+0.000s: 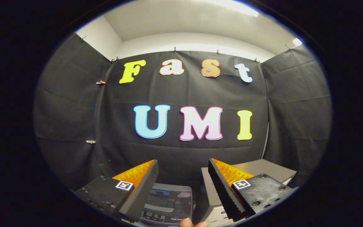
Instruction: Put the clothes into the washing machine and then close the washing machine lid.
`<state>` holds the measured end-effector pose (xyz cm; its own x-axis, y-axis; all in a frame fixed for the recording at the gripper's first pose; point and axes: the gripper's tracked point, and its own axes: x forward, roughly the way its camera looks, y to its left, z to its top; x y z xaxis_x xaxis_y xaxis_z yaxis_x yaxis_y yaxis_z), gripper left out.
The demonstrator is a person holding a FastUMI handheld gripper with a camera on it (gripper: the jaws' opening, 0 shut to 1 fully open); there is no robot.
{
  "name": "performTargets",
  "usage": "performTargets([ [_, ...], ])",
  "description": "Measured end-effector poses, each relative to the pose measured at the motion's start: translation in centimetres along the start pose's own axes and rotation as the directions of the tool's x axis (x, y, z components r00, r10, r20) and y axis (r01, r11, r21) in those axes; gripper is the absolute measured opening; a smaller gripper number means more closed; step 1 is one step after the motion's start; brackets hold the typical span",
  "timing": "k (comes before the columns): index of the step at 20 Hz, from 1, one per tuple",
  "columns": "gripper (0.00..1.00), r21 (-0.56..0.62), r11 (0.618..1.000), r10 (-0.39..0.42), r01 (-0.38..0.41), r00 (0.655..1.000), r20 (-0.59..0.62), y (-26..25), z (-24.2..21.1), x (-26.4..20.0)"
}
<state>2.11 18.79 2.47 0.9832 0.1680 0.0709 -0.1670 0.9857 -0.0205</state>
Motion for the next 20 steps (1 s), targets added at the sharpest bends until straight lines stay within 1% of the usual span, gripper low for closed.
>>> performTargets([
  [3, 0.98, 0.012, 0.999, -0.033, 0.033, 0.999, 0.005, -2.5, 0.5, -0.9],
  [10, 0.99, 0.014, 0.998, -0.060, 0.060, 0.998, 0.007, -5.4, 1.5, -2.2],
  [20, 0.99, -0.007, 0.998, -0.070, 0.070, 0.997, 0.034, -6.7, 2.6, -3.7],
])
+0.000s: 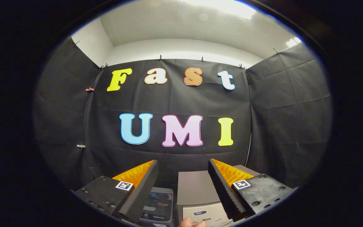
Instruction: Put the clothes into the washing machine and then close the washing machine lid.
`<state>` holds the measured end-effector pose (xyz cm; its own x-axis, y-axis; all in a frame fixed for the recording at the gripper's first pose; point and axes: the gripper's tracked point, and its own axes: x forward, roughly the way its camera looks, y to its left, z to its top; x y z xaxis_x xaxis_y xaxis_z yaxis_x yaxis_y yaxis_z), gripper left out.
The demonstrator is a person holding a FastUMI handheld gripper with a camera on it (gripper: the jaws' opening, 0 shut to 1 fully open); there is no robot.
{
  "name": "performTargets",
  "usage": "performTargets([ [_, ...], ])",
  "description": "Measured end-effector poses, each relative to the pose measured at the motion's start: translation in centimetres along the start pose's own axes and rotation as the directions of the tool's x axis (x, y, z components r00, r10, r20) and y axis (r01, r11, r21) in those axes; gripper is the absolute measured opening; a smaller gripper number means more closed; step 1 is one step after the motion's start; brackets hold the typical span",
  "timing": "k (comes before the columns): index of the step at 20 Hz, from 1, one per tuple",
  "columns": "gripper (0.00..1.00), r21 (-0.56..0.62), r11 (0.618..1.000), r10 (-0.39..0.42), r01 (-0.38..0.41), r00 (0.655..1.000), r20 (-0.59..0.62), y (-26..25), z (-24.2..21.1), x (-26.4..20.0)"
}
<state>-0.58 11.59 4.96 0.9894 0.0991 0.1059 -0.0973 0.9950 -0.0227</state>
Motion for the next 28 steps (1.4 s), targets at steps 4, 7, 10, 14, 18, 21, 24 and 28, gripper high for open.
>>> performTargets([
  [4, 0.99, 0.014, 1.000, -0.004, 0.004, 1.000, -0.005, -0.5, -0.2, -0.2],
  [7, 0.99, 0.013, 1.000, -0.015, 0.015, 1.000, -0.001, -1.0, -0.1, -0.2],
  [10, 0.99, 0.019, 1.000, -0.024, 0.024, 1.000, -0.002, -1.1, -0.2, 0.0],
  [14, 0.99, 0.019, 1.000, -0.020, 0.020, 1.000, -0.005, -0.8, -0.4, 0.2],
  [18, 0.99, 0.006, 1.000, -0.014, 0.015, 1.000, -0.007, -0.4, -0.5, 0.0],
  [21, 0.99, 0.004, 1.000, -0.012, 0.012, 1.000, 0.000, -0.2, -0.2, -0.1],
  [24, 0.99, -0.004, 1.000, -0.010, 0.010, 1.000, 0.010, 0.0, 0.1, -0.1],
  [28, 0.99, -0.001, 1.000, -0.012, 0.012, 1.000, 0.008, 0.0, -0.1, -0.2],
])
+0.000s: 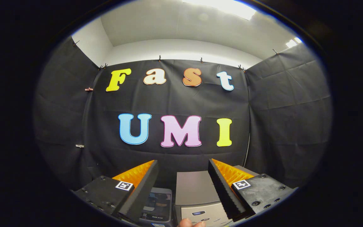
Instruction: Put the clothes into the washing machine and then close the washing machine lid.
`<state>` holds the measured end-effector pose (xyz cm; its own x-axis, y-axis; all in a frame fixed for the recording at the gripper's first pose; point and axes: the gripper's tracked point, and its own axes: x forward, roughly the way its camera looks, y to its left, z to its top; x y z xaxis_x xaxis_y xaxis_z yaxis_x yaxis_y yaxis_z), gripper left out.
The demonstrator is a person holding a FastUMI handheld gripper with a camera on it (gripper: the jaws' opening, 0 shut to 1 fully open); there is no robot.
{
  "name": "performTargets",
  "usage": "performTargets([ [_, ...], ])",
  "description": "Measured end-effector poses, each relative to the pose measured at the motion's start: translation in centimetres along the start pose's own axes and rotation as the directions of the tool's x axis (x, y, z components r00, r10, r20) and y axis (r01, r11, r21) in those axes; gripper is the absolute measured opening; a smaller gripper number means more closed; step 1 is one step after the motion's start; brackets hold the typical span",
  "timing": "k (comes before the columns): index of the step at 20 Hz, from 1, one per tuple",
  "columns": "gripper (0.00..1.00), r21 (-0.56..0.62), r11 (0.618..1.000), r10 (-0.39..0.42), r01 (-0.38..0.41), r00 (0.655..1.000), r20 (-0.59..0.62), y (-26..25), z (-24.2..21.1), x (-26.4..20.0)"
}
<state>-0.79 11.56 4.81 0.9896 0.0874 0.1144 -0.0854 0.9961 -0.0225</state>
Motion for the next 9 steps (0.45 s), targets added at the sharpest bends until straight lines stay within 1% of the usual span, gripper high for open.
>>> performTargets([
  [7, 0.99, -0.002, 1.000, 0.003, -0.003, 1.000, 0.001, 0.26, -0.12, -0.02],
  [9, 0.99, -0.009, 1.000, -0.011, 0.011, 1.000, 0.014, -0.23, 0.25, -0.21],
])
